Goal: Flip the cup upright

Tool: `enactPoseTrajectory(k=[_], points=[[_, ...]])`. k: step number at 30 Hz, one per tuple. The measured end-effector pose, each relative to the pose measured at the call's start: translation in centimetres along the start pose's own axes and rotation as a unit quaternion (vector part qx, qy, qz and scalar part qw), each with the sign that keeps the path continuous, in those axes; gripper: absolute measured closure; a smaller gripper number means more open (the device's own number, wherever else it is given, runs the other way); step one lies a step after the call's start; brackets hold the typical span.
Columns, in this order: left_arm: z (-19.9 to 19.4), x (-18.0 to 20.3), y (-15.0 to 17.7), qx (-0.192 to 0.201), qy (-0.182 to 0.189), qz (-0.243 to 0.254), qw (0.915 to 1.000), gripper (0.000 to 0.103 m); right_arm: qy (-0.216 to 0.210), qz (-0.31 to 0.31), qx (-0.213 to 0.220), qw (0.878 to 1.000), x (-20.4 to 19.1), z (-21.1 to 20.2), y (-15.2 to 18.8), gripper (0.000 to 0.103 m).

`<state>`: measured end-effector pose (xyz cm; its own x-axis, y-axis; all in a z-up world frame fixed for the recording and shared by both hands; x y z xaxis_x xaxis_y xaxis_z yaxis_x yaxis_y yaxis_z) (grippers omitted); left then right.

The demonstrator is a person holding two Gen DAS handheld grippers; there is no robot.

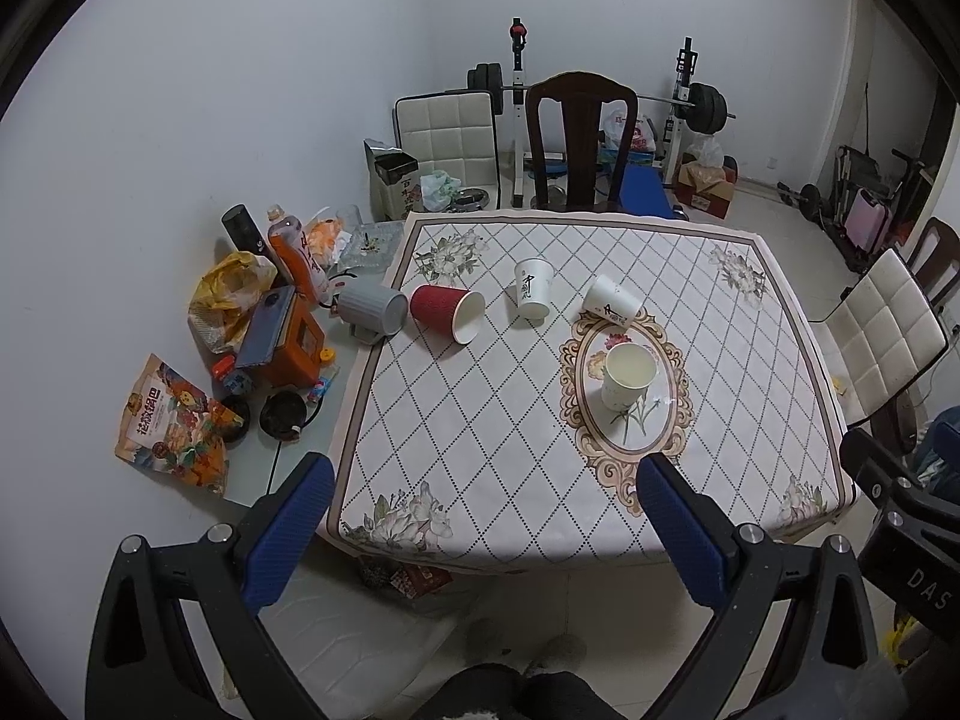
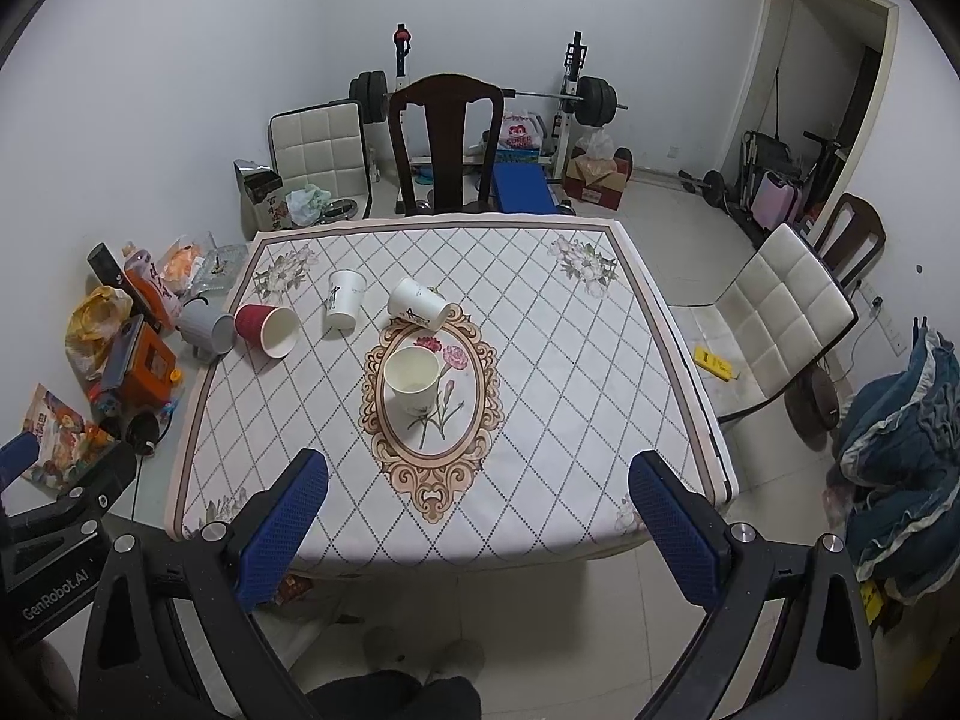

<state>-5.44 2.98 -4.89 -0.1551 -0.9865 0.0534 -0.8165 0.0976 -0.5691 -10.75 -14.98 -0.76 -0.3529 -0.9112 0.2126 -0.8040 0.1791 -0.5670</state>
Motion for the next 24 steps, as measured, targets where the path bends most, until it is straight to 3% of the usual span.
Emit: enactPoseTrajectory(k=[24], points=[[-0.1,0.4,0.4,-0.001,0.003,0.004,1.0000,0.000,0.004,0.004,-0.010,1.000,0.5,0.2,1.2,0.001]])
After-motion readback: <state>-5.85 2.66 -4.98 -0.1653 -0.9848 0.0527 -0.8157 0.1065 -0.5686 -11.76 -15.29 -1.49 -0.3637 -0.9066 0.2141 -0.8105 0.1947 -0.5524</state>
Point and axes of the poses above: each gripper's, at about its wrist camera, not at the fingertips, and z roughly the way its jaws point, x to its right, y to its underside, the point moved 3 cm from there along z, roughly the way its jaws point, and after that the axes turned 9 degrees about y, right-handed, at the moved point
